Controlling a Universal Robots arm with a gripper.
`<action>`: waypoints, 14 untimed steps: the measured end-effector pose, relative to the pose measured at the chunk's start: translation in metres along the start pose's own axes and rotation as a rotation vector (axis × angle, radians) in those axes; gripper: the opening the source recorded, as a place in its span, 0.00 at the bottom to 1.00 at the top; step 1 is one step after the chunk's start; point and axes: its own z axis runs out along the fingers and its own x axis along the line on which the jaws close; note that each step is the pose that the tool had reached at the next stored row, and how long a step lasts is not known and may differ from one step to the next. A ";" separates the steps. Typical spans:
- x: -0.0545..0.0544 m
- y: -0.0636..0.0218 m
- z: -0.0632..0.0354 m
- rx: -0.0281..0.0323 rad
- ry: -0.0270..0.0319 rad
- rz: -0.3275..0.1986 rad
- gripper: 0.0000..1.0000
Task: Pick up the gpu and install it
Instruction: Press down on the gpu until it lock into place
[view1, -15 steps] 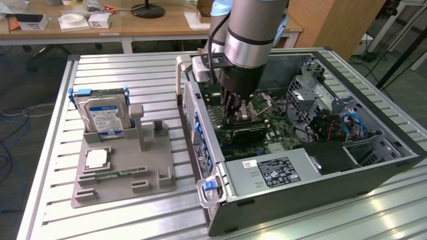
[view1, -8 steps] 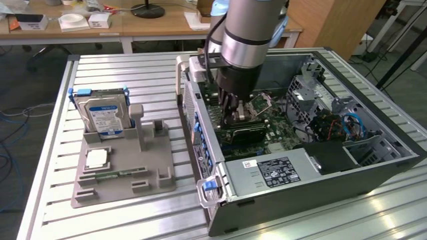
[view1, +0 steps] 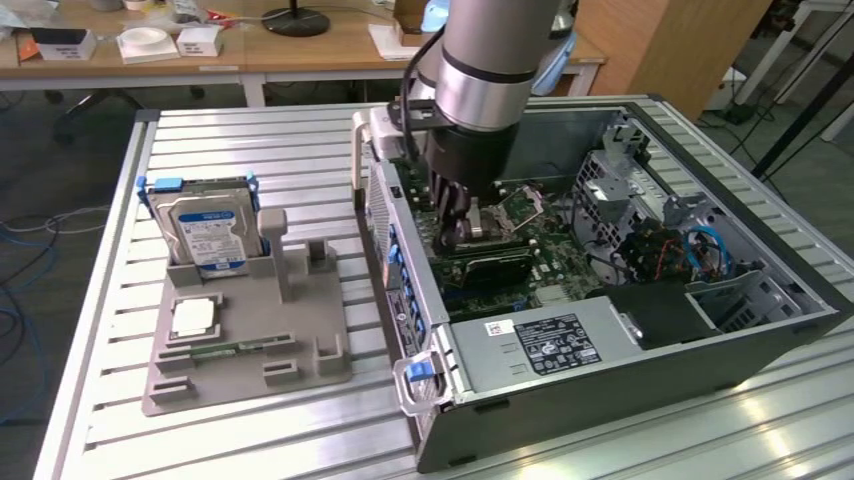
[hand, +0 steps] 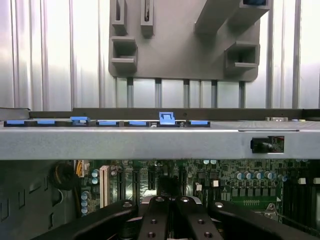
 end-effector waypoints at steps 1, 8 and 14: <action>0.000 0.0017 -0.0005 0.0000 -0.0001 0.000 0.11; 0.000 0.0120 -0.0012 -0.0001 0.0000 0.000 0.11; 0.000 0.0141 -0.0015 -0.0011 -0.0119 0.000 0.11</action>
